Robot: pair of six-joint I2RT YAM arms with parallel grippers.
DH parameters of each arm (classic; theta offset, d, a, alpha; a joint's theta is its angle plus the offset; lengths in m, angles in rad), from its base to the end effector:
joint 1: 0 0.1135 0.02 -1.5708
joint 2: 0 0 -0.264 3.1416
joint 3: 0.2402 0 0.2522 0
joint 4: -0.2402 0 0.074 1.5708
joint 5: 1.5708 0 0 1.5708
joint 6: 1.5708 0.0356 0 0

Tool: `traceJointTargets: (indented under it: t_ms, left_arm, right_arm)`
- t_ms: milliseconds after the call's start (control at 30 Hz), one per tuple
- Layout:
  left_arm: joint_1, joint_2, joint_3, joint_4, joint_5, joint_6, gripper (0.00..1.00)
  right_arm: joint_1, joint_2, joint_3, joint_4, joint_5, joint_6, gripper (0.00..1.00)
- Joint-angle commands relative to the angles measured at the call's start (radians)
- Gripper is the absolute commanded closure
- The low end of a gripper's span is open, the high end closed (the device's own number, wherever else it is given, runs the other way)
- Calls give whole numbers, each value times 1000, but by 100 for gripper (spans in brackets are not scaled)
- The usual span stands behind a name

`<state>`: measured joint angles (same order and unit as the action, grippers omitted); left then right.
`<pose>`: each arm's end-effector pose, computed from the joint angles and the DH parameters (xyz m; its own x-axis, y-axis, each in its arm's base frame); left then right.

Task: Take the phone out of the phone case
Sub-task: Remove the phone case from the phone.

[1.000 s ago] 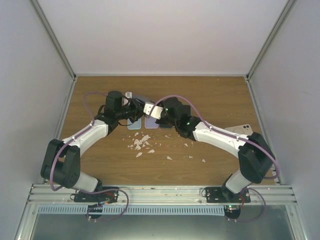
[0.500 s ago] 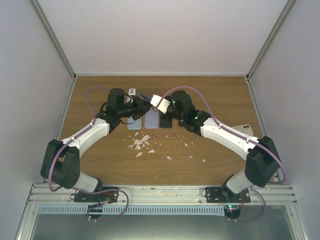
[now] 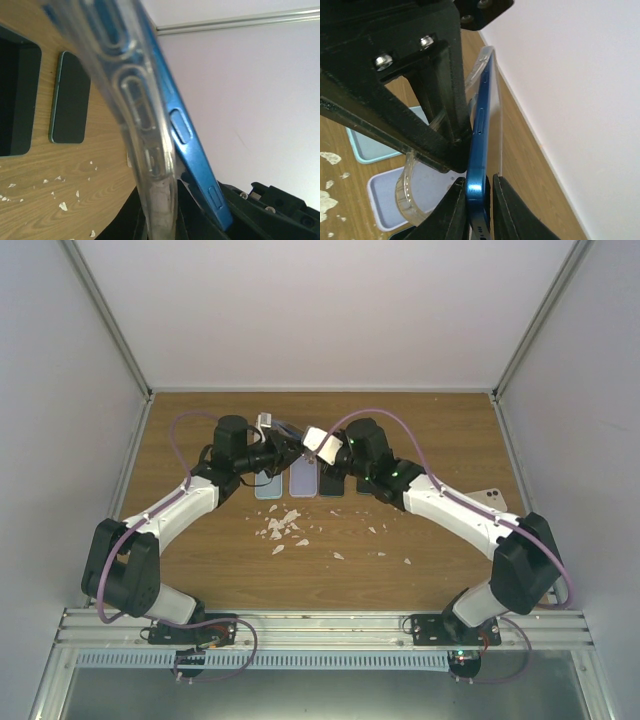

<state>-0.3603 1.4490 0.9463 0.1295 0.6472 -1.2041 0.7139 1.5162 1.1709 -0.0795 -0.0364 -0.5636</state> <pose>0.2983 -0.1353 0.2728 -0.8754 -0.4660 -0.1286 -0.0293 0.3167 -0.9481 0.2684 0.2342 0.3055 0.0996 -0.6200 -0.7782 -0.7407 0.4760 -0.4741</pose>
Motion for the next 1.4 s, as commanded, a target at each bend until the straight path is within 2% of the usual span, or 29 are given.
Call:
traceJointTargets:
  t_ms: [0, 300, 433, 567, 767, 1067, 1367]
  left_arm:
    - [-35, -18, 19, 129, 148, 9, 100]
    - [-51, -16, 17, 157, 189, -7, 100]
    - [-59, -18, 14, 155, 196, -3, 100]
    - [-59, -21, 15, 133, 184, 16, 100]
    - [-36, -23, 13, -15, 72, 98, 100]
    - [-22, -19, 10, -148, -45, 208, 100]
    - [13, -16, 26, -264, -186, 295, 100]
  right_arm:
    - [-15, -18, -29, 150, 152, -67, 85]
    - [-5, -1, -67, 250, 220, -137, 80]
    - [-5, 15, -55, 278, 250, -152, 81]
    - [-7, 25, -24, 255, 263, -134, 99]
    - [-18, -14, 51, 143, 215, -26, 99]
    - [-72, -28, 146, 36, 139, 97, 99]
    - [-131, -67, 165, -28, 70, 190, 100]
